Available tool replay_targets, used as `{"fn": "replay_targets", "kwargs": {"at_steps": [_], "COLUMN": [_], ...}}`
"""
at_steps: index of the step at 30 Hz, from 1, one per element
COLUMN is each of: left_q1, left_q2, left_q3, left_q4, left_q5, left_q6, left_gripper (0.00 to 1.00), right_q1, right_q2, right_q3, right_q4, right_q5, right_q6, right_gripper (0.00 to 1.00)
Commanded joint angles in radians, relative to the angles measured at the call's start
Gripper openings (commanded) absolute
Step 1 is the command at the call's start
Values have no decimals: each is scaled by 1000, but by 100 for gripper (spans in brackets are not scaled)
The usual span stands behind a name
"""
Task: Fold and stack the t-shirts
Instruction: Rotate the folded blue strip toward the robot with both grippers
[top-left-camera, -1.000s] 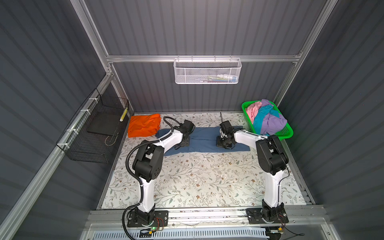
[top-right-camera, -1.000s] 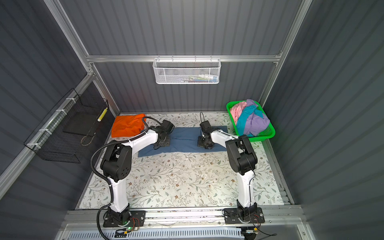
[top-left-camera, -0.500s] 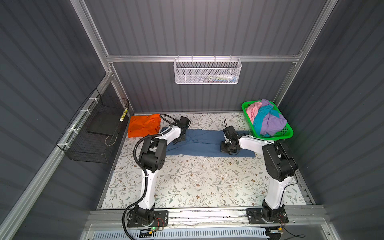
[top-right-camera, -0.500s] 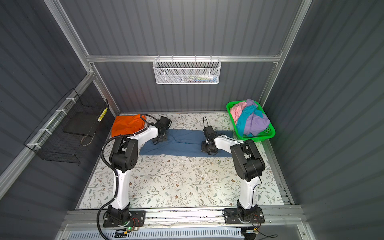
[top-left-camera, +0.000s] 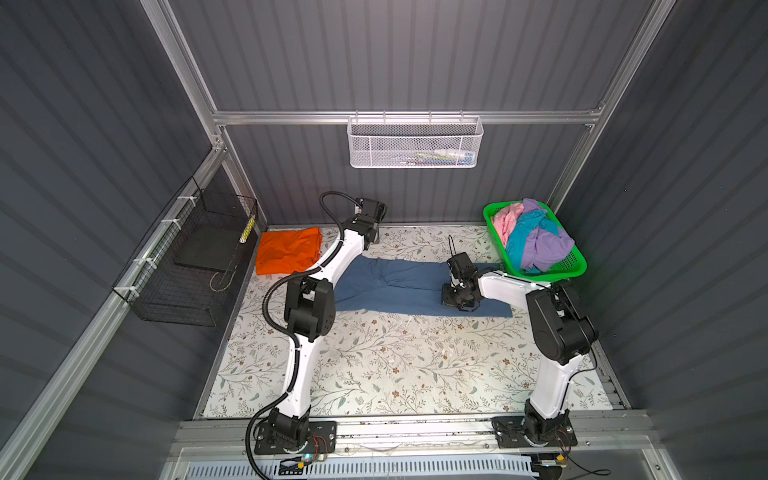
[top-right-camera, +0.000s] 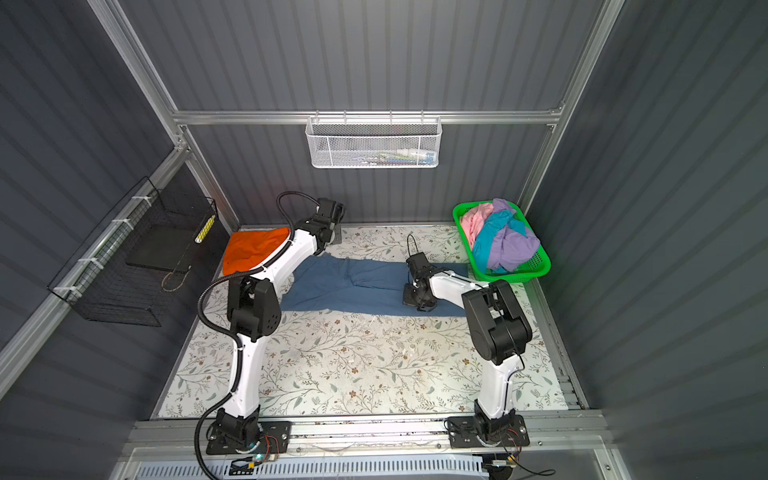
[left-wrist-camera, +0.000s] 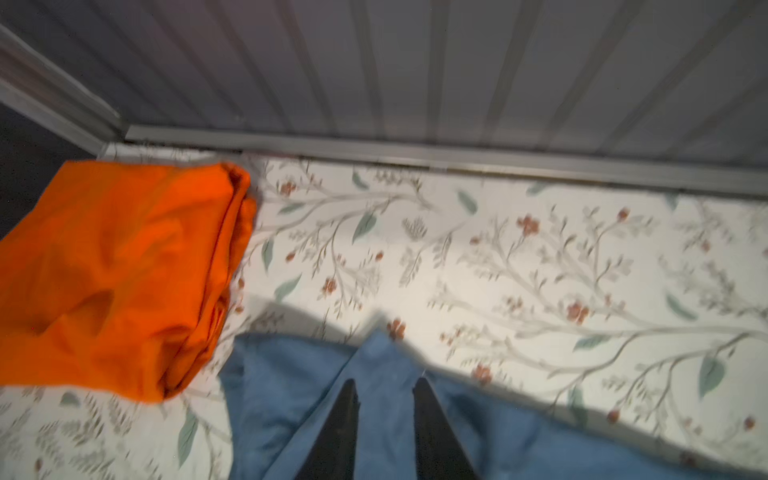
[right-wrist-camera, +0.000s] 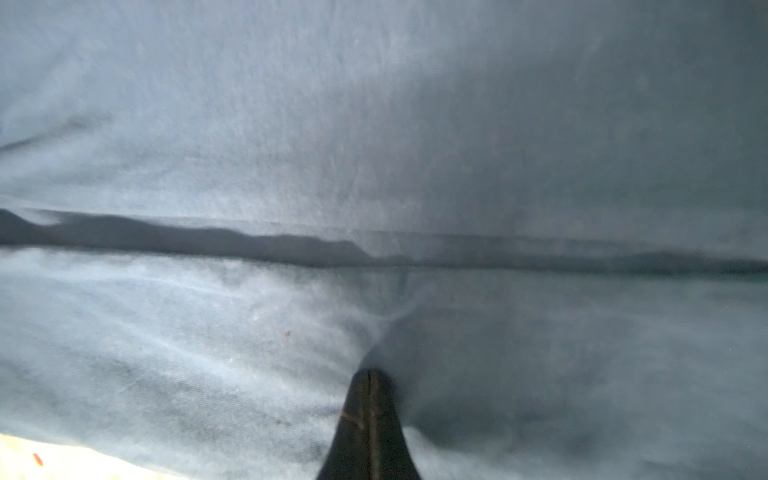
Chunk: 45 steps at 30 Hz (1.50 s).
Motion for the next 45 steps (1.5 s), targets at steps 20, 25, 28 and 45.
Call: {"fn": "replay_targets", "kwargs": {"at_steps": [20, 25, 28, 45], "left_q1": [-16, 2, 4, 9], "left_q2": [165, 336, 472, 57], "left_q3": [-202, 66, 310, 18], "left_q4": [47, 57, 24, 181], "left_q5": [139, 219, 269, 460], "left_q6": [-60, -25, -27, 16], "left_gripper": [22, 24, 26, 47], "right_q1": [93, 293, 377, 226], "right_q2": [-154, -151, -103, -403], "right_q3": [-202, -223, -142, -158], "right_q4": [-185, -115, -71, -227], "right_q5": [142, 11, -127, 93], "right_q6": [-56, -30, -7, -42], "right_gripper": [1, 1, 2, 5]}}
